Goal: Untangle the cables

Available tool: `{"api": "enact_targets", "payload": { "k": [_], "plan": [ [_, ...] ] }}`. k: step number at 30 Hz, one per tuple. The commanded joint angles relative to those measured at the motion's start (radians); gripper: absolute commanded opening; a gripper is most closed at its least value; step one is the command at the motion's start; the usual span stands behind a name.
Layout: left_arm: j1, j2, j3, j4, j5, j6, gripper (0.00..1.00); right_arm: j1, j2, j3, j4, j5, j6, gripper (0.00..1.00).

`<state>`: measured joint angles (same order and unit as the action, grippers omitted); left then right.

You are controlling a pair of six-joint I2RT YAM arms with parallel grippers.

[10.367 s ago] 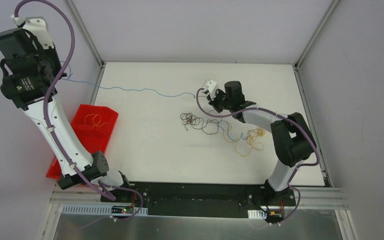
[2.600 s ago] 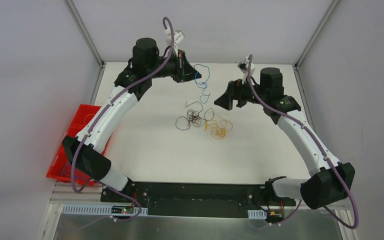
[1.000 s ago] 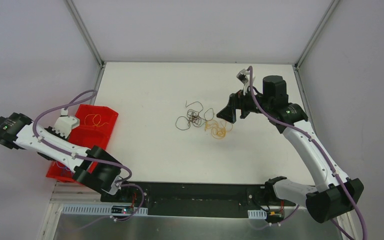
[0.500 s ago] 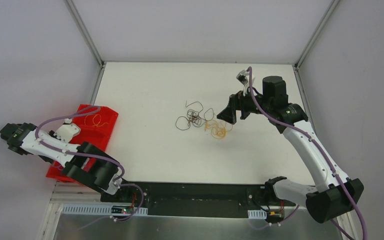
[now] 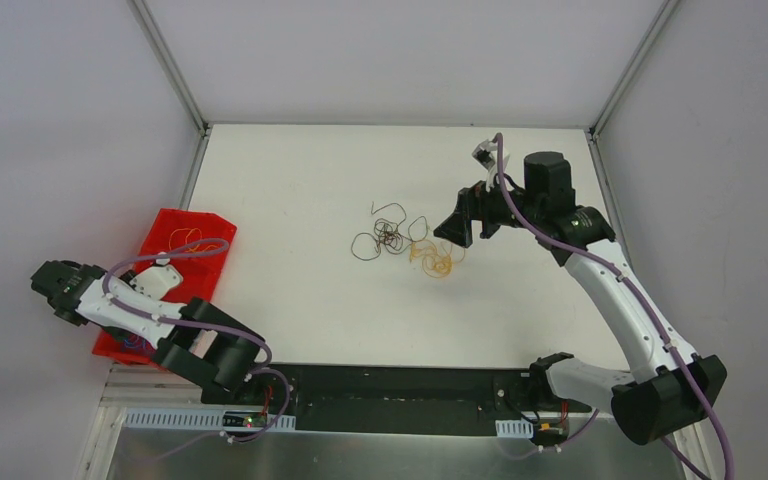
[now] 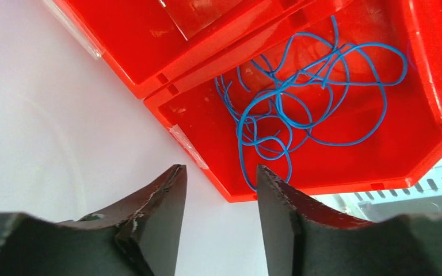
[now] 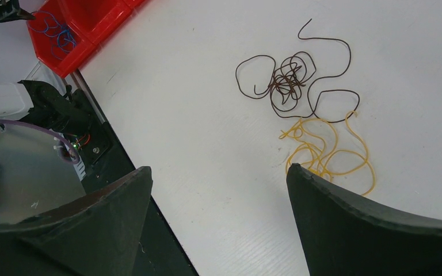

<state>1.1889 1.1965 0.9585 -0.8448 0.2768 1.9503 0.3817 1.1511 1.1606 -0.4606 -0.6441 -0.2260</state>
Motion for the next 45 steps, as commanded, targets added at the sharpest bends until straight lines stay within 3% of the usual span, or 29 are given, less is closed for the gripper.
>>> {"api": "enact_targets", "payload": {
  "k": [1, 5, 11, 14, 17, 20, 24, 27, 36, 45],
  "plan": [
    [-0.034, -0.052, 0.008, -0.076, 0.044, 0.001, 0.51, 0.004, 0.008, 0.017, 0.003, -0.005, -0.01, 0.9],
    [-0.114, -0.035, 0.134, -0.27, 0.066, -0.099, 0.62, 0.004, 0.027, 0.028, -0.029, 0.005, -0.029, 0.9],
    [-0.446, 0.038, 0.288, -0.493, 0.048, -0.444, 0.74, 0.002, 0.084, 0.061, -0.132, 0.042, -0.063, 0.9],
    [-0.609, 0.093, 0.396, -0.561, 0.146, -0.649, 0.74, -0.007, 0.089, 0.054, -0.169, 0.068, -0.083, 0.9],
    [-0.794, 0.162, 0.517, -0.561, 0.3, -0.946, 0.72, -0.026, 0.116, 0.034, -0.192, 0.082, -0.085, 0.9],
    [-0.984, 0.219, 0.548, -0.402, 0.454, -1.304, 0.7, -0.033, 0.186, 0.035, -0.227, 0.108, -0.087, 0.87],
    [-1.239, 0.31, 0.465, -0.058, 0.459, -1.702, 0.69, -0.036, 0.322, 0.077, -0.276, 0.17, -0.06, 0.79],
    [-1.379, 0.437, 0.471, 0.109, 0.478, -1.834, 0.69, -0.039, 0.427, 0.119, -0.282, 0.187, -0.034, 0.75],
    [-1.523, 0.768, 0.586, 0.329, 0.519, -2.028, 0.59, -0.033, 0.548, 0.128, -0.088, 0.117, 0.107, 0.69],
    [-1.537, 0.883, 0.622, 0.411, 0.53, -2.101, 0.4, 0.023, 0.61, 0.13, 0.138, 0.068, 0.213, 0.6]
  ]
}}
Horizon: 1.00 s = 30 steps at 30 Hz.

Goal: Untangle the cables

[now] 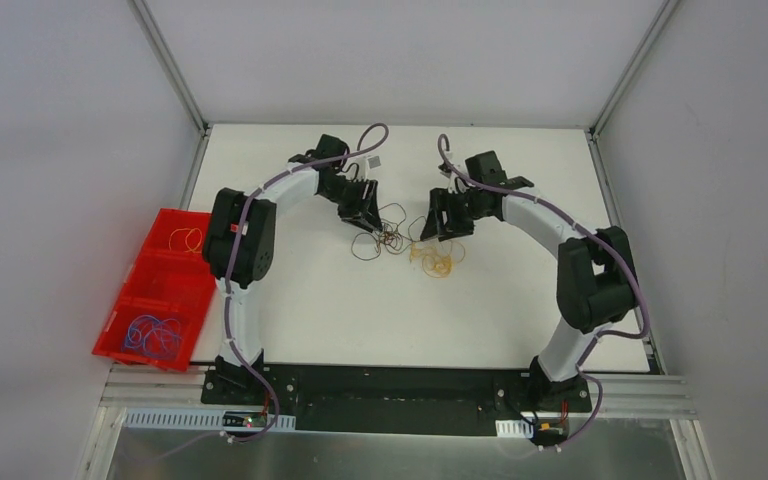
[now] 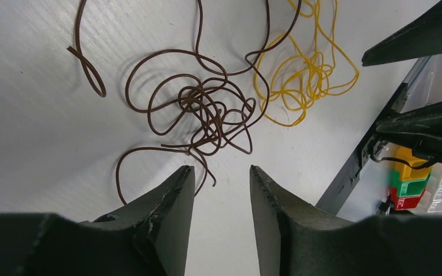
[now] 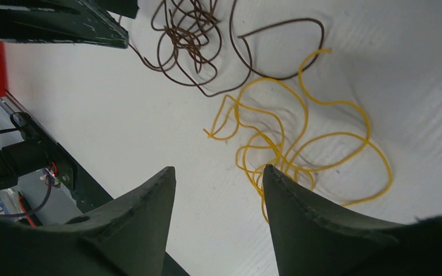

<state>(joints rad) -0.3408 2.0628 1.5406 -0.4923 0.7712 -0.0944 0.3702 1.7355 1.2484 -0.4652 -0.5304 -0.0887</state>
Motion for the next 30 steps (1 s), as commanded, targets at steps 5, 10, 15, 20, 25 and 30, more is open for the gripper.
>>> {"api": "enact_targets", "payload": {
  "k": [5, 10, 15, 20, 25, 30],
  "plan": [
    [-0.01, 0.054, 0.038, 0.107, 0.062, -0.105, 0.31, 0.077, 0.088, 0.051, 0.264, -0.034, 0.137, 0.53],
    [-0.011, 0.076, 0.039, 0.133, 0.072, -0.134, 0.3, 0.101, 0.155, 0.059, 0.348, -0.031, 0.174, 0.52],
    [-0.01, 0.1, 0.053, 0.148, 0.093, -0.156, 0.3, 0.123, 0.211, 0.068, 0.384, -0.008, 0.18, 0.5],
    [-0.012, 0.106, 0.047, 0.158, 0.102, -0.178, 0.18, 0.149, 0.262, 0.081, 0.39, 0.078, 0.152, 0.45],
    [-0.008, 0.032, 0.007, 0.169, 0.127, -0.191, 0.0, 0.18, 0.291, 0.095, 0.363, 0.203, 0.11, 0.35],
    [0.042, -0.118, -0.07, 0.167, 0.158, -0.226, 0.0, 0.178, 0.275, 0.086, 0.322, 0.283, 0.082, 0.05]
  ]
}}
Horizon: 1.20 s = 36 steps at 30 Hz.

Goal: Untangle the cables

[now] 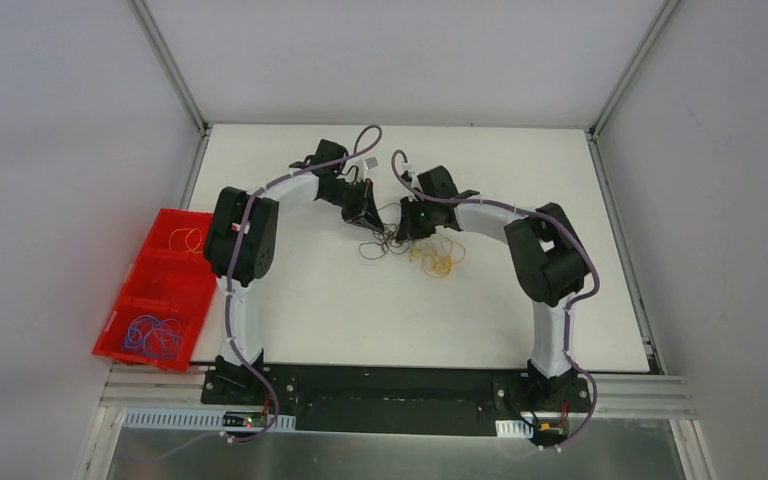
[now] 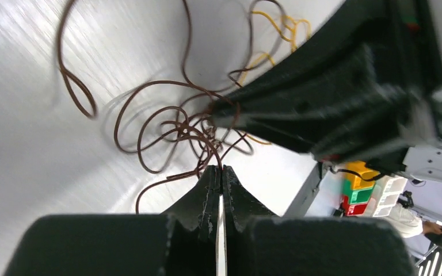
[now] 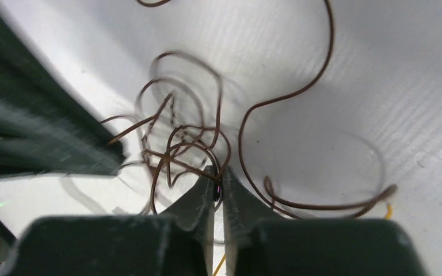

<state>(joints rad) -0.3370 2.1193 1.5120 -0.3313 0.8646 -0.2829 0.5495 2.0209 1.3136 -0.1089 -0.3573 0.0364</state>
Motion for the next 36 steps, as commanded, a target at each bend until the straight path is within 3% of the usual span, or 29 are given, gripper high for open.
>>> {"api": "enact_targets", "payload": {
  "k": [1, 7, 15, 18, 19, 21, 22, 23, 28, 36],
  "plan": [
    [0.061, -0.212, -0.059, 0.006, 0.07, -0.044, 0.0, -0.005, -0.022, 0.016, -0.05, 0.123, -0.059, 0.0],
    [0.214, -0.46, -0.097, -0.029, 0.108, -0.042, 0.0, -0.074, -0.118, -0.041, -0.131, 0.126, -0.102, 0.0],
    [0.433, -0.655, 0.06, -0.082, 0.145, -0.091, 0.0, -0.147, -0.195, -0.081, -0.229, 0.121, -0.158, 0.01],
    [0.439, -0.68, 0.069, -0.149, 0.147, -0.031, 0.0, -0.172, -0.238, -0.098, -0.22, 0.006, -0.146, 0.0],
    [0.435, -0.684, 0.051, -0.158, 0.142, -0.027, 0.07, -0.177, -0.264, -0.115, -0.192, -0.055, -0.135, 0.0],
    [0.42, -0.684, 0.004, -0.16, 0.141, -0.031, 0.44, -0.177, -0.32, -0.143, -0.136, -0.172, -0.116, 0.0],
    [0.405, -0.681, -0.016, -0.16, 0.139, -0.03, 0.56, -0.174, -0.342, -0.144, -0.123, -0.217, -0.105, 0.0],
    [0.381, -0.677, -0.039, -0.159, 0.128, -0.03, 0.61, -0.167, -0.357, -0.138, -0.122, -0.245, -0.099, 0.0],
    [0.204, -0.64, -0.161, -0.12, 0.06, -0.026, 0.81, -0.133, -0.389, -0.095, -0.155, -0.295, -0.112, 0.0],
    [0.074, -0.481, -0.257, 0.021, 0.11, -0.147, 0.8, -0.102, -0.416, -0.078, -0.136, -0.326, -0.08, 0.0]
  ]
}}
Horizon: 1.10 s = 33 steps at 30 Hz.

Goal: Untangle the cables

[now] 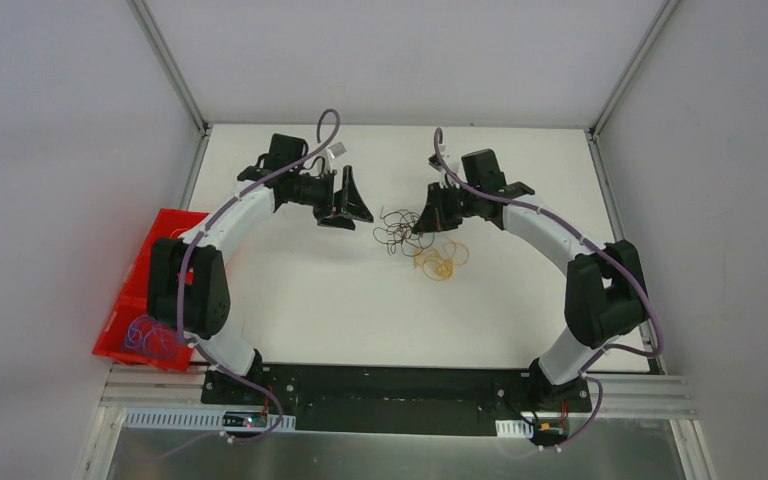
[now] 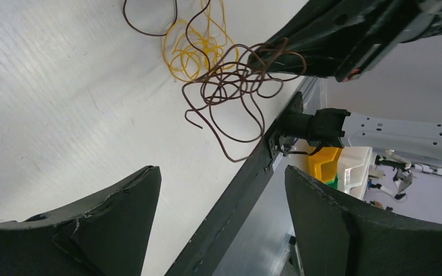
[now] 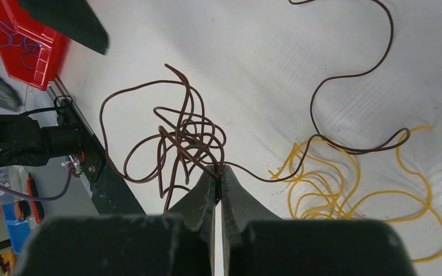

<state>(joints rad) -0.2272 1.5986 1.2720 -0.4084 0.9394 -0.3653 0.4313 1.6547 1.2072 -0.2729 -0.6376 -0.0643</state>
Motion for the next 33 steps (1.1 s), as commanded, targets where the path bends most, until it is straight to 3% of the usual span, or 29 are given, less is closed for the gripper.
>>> {"api": "enact_targets", "payload": {
  "k": [1, 5, 7, 8, 10, 11, 14, 24, 33],
  "plan": [
    [-0.05, 0.054, -0.018, 0.109, 0.04, -0.072, 0.8, 0.021, -0.053, 0.032, 0.025, -0.044, 0.022, 0.0],
    [-0.101, 0.101, -0.024, 0.144, 0.039, -0.105, 0.8, 0.032, -0.053, 0.051, 0.023, -0.046, 0.031, 0.0],
    [-0.115, 0.122, -0.026, 0.156, 0.043, -0.126, 0.74, 0.033, -0.051, 0.058, 0.023, -0.052, 0.037, 0.0],
    [-0.119, 0.128, -0.029, 0.169, 0.047, -0.138, 0.66, 0.035, -0.049, 0.064, 0.021, -0.051, 0.038, 0.0],
    [-0.12, 0.125, -0.035, 0.204, 0.073, -0.171, 0.35, 0.033, -0.047, 0.066, 0.015, -0.046, 0.036, 0.0],
    [-0.12, 0.119, -0.037, 0.217, 0.09, -0.182, 0.23, 0.031, -0.047, 0.066, 0.013, -0.04, 0.034, 0.0],
    [-0.126, 0.078, -0.043, 0.224, 0.147, -0.191, 0.0, 0.018, -0.043, 0.06, 0.019, -0.023, 0.043, 0.04],
    [-0.126, -0.149, -0.022, 0.228, 0.225, -0.172, 0.0, -0.033, 0.047, 0.073, 0.03, 0.184, 0.106, 0.07],
    [-0.115, -0.222, 0.173, 0.199, 0.228, -0.173, 0.0, -0.072, 0.086, 0.047, 0.0, 0.261, 0.019, 0.15]
  ]
}}
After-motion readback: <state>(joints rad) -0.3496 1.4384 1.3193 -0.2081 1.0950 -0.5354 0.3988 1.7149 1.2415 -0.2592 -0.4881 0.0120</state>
